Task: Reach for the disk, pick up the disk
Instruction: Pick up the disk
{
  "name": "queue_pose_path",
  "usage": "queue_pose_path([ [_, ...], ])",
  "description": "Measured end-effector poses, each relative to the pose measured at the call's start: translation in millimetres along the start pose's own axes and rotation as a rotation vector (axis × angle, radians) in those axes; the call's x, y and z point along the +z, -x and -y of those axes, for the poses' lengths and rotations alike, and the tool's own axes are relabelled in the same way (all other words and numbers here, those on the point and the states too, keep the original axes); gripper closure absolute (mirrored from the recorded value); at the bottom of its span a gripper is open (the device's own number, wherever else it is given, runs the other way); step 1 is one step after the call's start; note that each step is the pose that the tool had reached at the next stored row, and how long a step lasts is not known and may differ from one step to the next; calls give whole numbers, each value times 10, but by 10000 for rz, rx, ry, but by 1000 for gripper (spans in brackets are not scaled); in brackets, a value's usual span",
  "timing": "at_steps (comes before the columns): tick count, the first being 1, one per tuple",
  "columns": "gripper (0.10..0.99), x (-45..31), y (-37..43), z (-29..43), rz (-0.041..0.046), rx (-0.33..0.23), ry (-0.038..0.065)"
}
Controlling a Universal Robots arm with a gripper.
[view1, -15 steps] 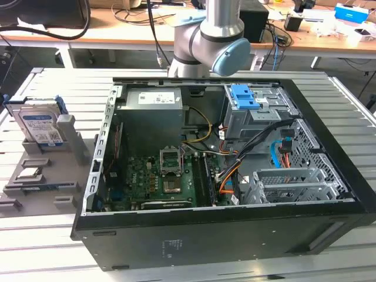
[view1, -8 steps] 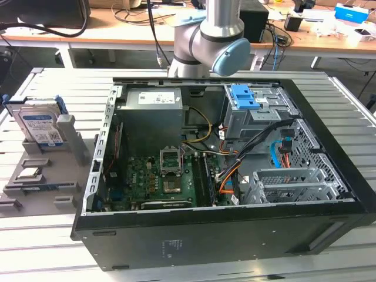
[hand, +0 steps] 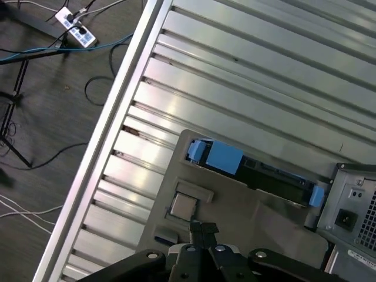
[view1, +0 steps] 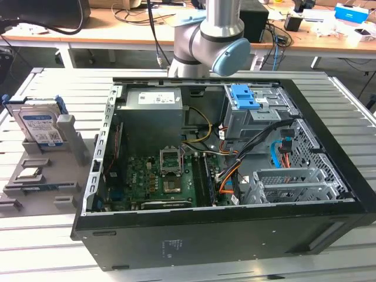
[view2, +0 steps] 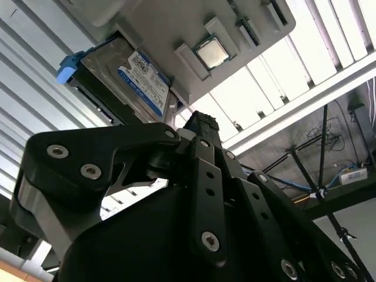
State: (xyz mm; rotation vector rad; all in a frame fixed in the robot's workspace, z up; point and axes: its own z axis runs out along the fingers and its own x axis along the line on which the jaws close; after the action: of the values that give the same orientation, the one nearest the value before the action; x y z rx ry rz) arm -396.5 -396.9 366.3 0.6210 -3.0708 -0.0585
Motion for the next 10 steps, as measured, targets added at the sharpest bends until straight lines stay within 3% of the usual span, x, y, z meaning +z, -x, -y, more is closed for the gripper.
queue_pose_path([
  [6,980,0,0,0,-56,-1477,-1],
  [10,980,0,0,0,-75,-1948,-1],
])
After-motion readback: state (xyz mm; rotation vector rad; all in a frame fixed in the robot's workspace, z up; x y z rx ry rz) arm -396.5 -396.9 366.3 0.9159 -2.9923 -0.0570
